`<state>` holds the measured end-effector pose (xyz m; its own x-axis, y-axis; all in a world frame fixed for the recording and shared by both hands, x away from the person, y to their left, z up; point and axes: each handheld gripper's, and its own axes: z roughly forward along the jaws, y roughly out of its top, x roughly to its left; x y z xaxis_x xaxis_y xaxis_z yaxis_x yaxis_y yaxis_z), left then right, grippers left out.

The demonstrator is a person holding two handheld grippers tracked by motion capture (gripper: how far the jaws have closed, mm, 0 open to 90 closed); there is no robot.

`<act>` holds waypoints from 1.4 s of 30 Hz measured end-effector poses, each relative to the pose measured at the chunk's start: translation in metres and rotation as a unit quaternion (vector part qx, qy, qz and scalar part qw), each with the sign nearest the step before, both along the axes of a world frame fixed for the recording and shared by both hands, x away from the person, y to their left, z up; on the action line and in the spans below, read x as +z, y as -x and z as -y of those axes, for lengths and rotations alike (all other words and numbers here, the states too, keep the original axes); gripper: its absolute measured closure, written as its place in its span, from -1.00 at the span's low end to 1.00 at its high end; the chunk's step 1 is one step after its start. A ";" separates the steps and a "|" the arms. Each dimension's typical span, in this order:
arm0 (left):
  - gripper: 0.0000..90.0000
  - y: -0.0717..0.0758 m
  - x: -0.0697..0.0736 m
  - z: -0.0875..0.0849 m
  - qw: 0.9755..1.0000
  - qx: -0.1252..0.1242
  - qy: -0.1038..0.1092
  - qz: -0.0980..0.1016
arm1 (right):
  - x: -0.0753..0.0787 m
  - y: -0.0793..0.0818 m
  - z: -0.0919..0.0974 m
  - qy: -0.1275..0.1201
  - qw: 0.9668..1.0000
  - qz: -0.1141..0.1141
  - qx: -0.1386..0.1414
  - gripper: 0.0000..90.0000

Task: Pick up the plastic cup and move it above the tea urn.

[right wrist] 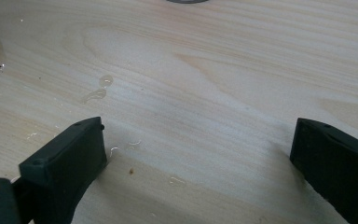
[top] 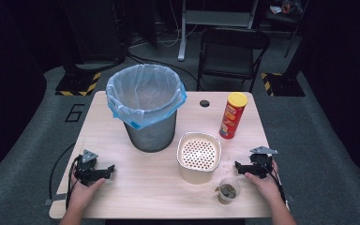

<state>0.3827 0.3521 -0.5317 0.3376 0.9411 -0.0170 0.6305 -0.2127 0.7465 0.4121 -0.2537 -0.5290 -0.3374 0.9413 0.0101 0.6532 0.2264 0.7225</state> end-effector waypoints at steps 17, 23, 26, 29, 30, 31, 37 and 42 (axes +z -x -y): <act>-0.72 0.003 0.000 0.001 1.000 0.008 -0.001 0.002 | 0.001 0.002 0.000 -0.001 1.000 0.006 0.008 -0.84; -0.72 0.004 0.000 0.002 1.000 0.016 -0.001 0.000 | 0.001 0.002 0.000 0.000 1.000 0.008 0.011 -0.81; -0.72 0.004 0.000 0.003 1.000 0.020 -0.003 0.001 | 0.001 0.003 -0.001 -0.002 1.000 0.008 0.012 -0.70; -0.71 0.004 0.001 0.003 1.000 0.023 -0.005 0.001 | 0.003 0.004 -0.003 -0.004 1.000 0.005 0.014 -0.63; -0.71 0.004 0.000 0.004 1.000 0.028 -0.005 0.003 | 0.005 0.004 -0.003 -0.001 1.000 0.000 0.023 -0.54; -0.71 0.004 0.000 0.004 1.000 0.030 -0.004 0.002 | 0.006 0.003 -0.004 -0.002 1.000 -0.001 0.017 -0.51; -0.71 0.007 0.001 0.006 0.998 0.059 -0.004 -0.005 | 0.025 0.005 -0.004 -0.013 1.000 0.001 0.012 -0.25; -0.70 0.007 0.001 0.006 0.997 0.078 -0.005 -0.004 | 0.048 0.006 -0.006 -0.006 0.999 0.031 0.021 -0.07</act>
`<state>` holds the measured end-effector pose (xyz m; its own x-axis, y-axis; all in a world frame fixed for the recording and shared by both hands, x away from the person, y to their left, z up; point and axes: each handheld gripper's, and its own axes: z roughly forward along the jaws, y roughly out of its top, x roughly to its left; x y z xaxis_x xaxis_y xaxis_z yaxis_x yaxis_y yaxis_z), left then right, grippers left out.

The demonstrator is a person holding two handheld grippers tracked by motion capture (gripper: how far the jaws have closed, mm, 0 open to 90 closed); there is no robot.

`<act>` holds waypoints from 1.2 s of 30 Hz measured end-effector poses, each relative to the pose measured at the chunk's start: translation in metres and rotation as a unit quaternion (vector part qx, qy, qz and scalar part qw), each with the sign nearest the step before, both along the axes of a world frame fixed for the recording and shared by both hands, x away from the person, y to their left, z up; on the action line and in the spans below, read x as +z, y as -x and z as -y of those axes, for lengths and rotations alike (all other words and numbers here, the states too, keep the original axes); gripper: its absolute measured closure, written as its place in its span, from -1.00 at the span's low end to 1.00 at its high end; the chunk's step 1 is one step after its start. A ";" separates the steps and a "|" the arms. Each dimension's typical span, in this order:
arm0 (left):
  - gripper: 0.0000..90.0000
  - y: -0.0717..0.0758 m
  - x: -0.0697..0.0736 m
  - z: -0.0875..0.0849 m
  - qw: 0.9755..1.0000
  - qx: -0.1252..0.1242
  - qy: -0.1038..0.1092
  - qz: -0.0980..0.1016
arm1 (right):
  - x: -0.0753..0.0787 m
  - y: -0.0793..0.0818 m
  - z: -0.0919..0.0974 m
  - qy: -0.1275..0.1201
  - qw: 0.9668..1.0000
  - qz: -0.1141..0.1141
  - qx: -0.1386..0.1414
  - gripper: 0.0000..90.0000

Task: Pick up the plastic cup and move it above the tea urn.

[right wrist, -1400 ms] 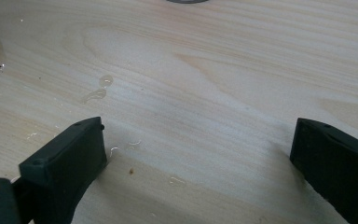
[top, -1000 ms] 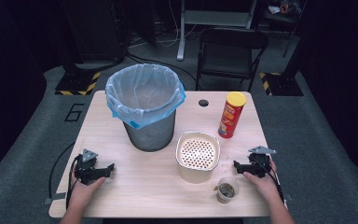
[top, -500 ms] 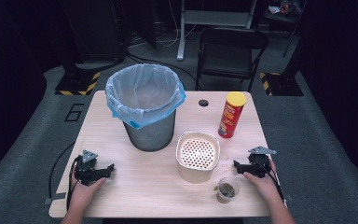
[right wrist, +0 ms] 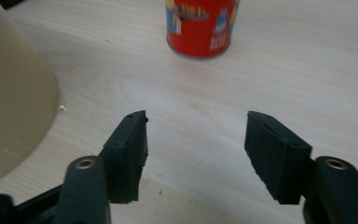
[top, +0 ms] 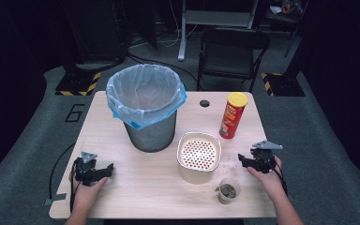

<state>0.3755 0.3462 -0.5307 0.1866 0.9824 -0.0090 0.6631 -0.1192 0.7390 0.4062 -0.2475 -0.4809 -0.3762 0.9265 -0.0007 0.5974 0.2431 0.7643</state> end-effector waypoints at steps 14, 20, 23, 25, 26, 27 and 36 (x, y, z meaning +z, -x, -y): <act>-0.70 0.000 0.000 0.001 1.000 0.007 0.000 0.000 | 0.067 -0.007 -0.034 -0.039 0.995 0.018 0.088 0.30; -0.70 0.000 0.000 0.001 1.000 0.007 0.000 0.000 | 0.078 -0.012 -0.049 -0.050 0.992 0.008 0.119 0.40; -0.70 0.000 0.000 0.001 1.000 0.007 0.000 0.001 | 0.082 -0.014 -0.055 -0.063 0.990 0.015 0.124 0.40; -0.70 -0.001 0.000 0.001 1.000 0.004 -0.001 0.002 | 0.082 -0.017 -0.062 -0.061 0.989 0.014 0.131 0.39; -0.70 -0.001 0.000 0.001 1.000 0.004 -0.001 0.002 | 0.081 -0.018 -0.065 -0.061 0.989 0.012 0.136 0.38; -0.70 -0.001 0.000 0.001 1.000 0.004 0.000 0.002 | 0.079 -0.020 -0.067 -0.065 0.987 0.005 0.144 0.38; -0.70 -0.001 0.000 0.000 1.000 0.000 -0.001 0.004 | 0.064 -0.030 -0.084 -0.056 0.985 -0.027 0.164 0.62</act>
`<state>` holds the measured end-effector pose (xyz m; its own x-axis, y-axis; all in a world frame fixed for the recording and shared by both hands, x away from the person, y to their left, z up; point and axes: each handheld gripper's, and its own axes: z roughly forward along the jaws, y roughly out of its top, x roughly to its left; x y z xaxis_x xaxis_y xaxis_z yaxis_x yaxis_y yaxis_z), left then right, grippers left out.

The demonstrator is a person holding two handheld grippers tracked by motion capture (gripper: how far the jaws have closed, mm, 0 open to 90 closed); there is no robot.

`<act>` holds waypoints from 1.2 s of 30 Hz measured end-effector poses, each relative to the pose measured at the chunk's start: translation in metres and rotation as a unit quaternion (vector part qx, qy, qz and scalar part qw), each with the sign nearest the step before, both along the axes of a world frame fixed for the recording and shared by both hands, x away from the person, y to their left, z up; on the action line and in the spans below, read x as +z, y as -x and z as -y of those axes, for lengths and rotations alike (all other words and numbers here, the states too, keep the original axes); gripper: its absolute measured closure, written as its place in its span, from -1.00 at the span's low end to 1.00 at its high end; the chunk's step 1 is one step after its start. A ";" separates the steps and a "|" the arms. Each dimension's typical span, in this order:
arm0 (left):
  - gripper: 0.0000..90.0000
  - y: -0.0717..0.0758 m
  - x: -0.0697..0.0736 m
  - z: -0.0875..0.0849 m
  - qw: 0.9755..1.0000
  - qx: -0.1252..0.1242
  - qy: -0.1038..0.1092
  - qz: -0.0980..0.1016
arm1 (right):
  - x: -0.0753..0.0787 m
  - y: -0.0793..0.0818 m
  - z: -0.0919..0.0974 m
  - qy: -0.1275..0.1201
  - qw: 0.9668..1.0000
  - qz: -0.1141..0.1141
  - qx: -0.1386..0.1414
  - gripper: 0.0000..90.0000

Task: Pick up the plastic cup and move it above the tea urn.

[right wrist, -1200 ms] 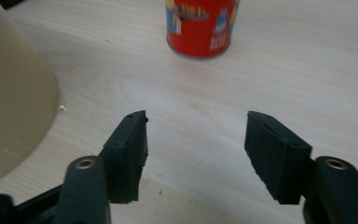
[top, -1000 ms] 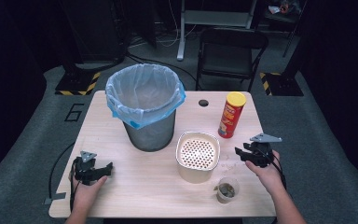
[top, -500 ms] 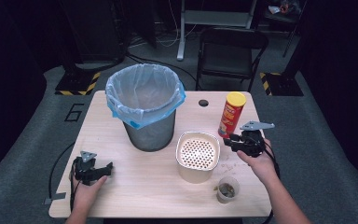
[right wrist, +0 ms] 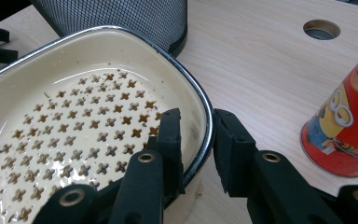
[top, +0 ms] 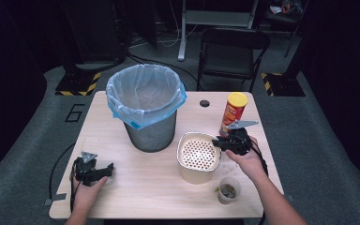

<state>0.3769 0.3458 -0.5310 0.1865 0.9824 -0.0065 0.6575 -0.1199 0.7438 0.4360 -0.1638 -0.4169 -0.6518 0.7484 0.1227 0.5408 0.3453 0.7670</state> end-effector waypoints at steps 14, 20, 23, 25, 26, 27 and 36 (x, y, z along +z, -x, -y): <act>-0.70 0.000 0.000 0.000 1.000 -0.002 0.000 0.000 | 0.001 0.015 -0.010 0.008 1.000 0.007 0.014 0.69; -0.70 0.000 0.000 0.000 1.000 -0.002 0.000 0.000 | 0.002 0.023 -0.012 -0.003 1.000 0.002 0.021 0.47; -0.70 0.000 0.000 0.000 1.000 -0.002 0.000 0.000 | 0.008 0.027 -0.009 -0.014 0.999 0.019 0.027 0.23; -0.70 0.000 0.000 0.000 1.000 -0.002 0.000 0.000 | 0.014 0.032 -0.005 -0.019 0.998 0.041 0.036 0.09; -0.70 0.000 0.000 0.000 1.000 -0.002 0.000 0.000 | 0.017 0.035 -0.003 -0.022 0.998 0.048 0.043 0.01; -0.70 0.000 0.000 0.000 1.000 -0.003 0.000 0.000 | 0.019 0.039 0.000 -0.025 0.997 0.051 0.052 -0.07; -0.70 0.000 0.000 0.000 1.000 -0.003 0.000 0.000 | 0.005 0.078 0.023 0.000 0.997 0.045 0.070 -0.65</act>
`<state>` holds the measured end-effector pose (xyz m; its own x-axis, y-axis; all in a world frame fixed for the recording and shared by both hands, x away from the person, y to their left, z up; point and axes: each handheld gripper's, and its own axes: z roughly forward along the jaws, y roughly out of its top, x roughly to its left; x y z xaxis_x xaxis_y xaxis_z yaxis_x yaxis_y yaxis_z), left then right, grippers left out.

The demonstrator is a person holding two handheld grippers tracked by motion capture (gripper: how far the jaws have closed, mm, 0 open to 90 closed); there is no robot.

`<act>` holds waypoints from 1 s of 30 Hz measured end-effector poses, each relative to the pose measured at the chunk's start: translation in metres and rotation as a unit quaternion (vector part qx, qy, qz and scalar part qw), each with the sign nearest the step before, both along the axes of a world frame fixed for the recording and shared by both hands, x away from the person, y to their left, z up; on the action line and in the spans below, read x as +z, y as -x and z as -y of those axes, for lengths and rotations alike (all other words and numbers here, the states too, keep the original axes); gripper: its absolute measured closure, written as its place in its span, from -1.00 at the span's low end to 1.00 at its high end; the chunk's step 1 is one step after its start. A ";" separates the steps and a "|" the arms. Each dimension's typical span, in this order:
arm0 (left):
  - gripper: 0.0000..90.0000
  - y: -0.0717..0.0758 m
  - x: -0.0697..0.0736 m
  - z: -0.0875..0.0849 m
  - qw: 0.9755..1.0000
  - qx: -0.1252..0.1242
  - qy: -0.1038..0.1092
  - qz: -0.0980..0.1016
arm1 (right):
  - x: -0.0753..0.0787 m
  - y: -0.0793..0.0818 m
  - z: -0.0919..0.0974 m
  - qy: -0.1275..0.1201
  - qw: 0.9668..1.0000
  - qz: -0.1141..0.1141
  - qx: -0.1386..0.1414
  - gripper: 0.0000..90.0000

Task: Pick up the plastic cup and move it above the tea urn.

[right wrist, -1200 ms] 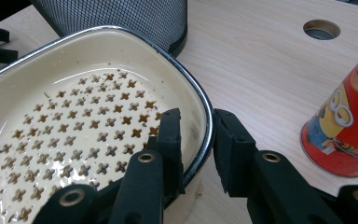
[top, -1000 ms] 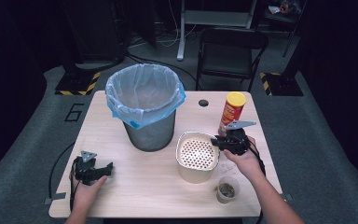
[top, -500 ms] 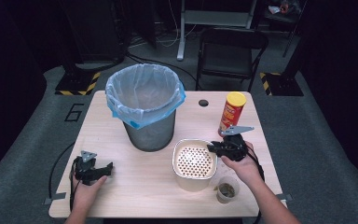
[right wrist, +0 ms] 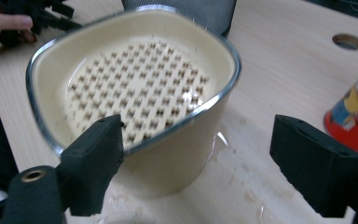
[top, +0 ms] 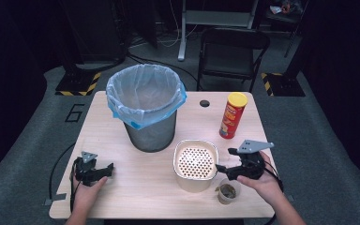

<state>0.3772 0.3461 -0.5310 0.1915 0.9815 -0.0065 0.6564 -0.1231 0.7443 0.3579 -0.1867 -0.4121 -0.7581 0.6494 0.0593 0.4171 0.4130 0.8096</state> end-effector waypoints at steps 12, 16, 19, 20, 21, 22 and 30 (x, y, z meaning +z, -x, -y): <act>-0.70 -0.001 0.000 0.000 1.000 -0.001 -0.001 -0.001 | -0.027 0.046 0.011 -0.014 1.000 -0.013 0.015 -0.70; -0.70 0.000 0.000 0.000 1.000 0.000 0.001 -0.003 | -0.038 0.053 0.009 0.006 1.000 -0.014 0.012 -0.70; -0.70 -0.001 0.000 0.000 1.000 -0.001 0.001 -0.003 | -0.047 0.055 0.008 0.022 1.000 -0.019 0.007 -0.70; -0.70 -0.001 0.000 0.000 1.000 -0.001 0.001 -0.003 | -0.047 0.055 0.008 0.022 1.000 -0.019 0.007 -0.70; -0.70 -0.001 0.000 0.000 1.000 -0.001 0.000 -0.003 | -0.054 0.054 0.007 0.029 0.999 -0.026 0.007 -0.69; -0.70 -0.001 0.000 0.000 1.000 -0.001 0.000 -0.003 | -0.057 0.054 0.007 0.031 0.999 -0.026 0.008 -0.69; -0.70 -0.001 0.000 0.000 1.000 -0.002 0.001 -0.003 | -0.072 0.058 0.006 0.042 0.999 -0.014 -0.004 -0.55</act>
<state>0.3781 0.3459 -0.5307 0.1944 0.9809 -0.0100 0.6610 -0.1234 0.7401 0.3000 -0.1923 -0.4841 -0.7518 0.6589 0.0252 0.4429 0.4763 0.7596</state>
